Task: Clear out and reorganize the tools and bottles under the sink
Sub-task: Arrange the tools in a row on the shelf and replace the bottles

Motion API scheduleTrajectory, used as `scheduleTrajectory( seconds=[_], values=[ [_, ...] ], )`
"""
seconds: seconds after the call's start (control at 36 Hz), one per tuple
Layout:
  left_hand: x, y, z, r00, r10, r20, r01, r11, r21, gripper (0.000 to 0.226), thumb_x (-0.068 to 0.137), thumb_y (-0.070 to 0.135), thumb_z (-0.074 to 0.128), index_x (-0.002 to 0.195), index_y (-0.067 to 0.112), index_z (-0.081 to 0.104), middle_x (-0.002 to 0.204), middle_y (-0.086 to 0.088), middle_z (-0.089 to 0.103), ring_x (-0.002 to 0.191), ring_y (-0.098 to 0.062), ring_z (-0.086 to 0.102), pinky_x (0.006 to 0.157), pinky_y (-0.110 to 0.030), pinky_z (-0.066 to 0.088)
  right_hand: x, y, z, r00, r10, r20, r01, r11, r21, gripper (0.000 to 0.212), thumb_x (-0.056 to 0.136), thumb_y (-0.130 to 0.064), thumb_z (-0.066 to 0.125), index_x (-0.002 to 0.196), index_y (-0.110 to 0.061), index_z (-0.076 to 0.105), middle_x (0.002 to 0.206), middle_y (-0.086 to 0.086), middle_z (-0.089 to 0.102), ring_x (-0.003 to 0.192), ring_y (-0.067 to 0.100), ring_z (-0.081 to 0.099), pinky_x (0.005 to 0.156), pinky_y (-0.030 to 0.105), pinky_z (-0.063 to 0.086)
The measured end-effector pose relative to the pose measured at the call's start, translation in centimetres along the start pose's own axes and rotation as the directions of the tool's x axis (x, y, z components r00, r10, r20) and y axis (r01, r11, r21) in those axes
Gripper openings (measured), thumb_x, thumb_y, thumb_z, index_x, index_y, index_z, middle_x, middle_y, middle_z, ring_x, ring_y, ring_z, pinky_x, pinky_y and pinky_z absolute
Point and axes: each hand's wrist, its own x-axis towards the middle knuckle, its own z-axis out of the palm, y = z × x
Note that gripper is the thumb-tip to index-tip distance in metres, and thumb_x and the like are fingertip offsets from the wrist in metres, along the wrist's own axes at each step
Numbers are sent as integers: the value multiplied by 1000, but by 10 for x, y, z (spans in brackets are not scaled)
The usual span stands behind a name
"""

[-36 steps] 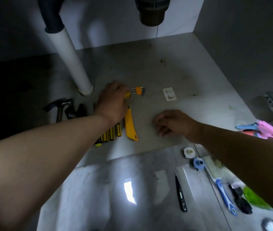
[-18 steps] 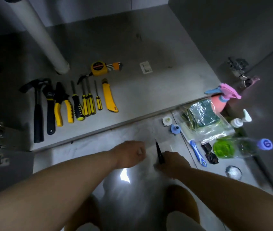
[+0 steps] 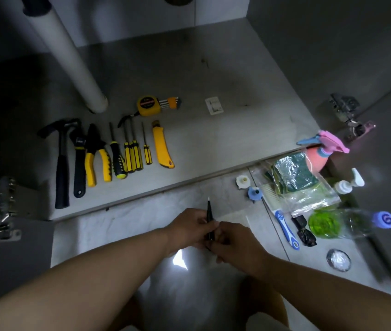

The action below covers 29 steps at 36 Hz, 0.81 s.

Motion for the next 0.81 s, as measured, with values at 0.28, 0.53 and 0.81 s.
scheduleTrajectory(
  seconds=[0.28, 0.53, 0.81],
  values=[
    [-7, 53, -45, 738, 509, -443, -408, 859, 309, 23, 102, 26, 57, 89, 15, 71, 87, 2, 71, 84, -13, 66, 82, -35, 55, 34, -109, -62, 923, -226, -312, 175, 967, -185, 39, 65, -55, 58, 67, -17, 55, 59, 2, 65, 60, 22, 69, 63, 38, 57],
    [-5, 31, -90, 500, 601, -624, -289, 794, 534, 18, 93, 7, 52, 99, 21, 62, 103, 3, 52, 85, -19, 57, 76, -43, 53, 118, -176, -40, 948, -162, -272, 16, 883, -469, 33, 80, -40, 71, 77, -16, 48, 92, 9, 61, 96, 32, 65, 66, 28, 41],
    [-8, 25, -76, 470, 705, -531, -321, 697, 641, 20, 92, 8, 54, 107, 22, 54, 110, 3, 47, 81, -20, 56, 68, -44, 53, 107, -140, -29, 877, -280, -391, 48, 859, -509, 25, 90, -38, 55, 91, -17, 41, 100, 16, 66, 92, 40, 64, 67, 33, 38]
  ],
)
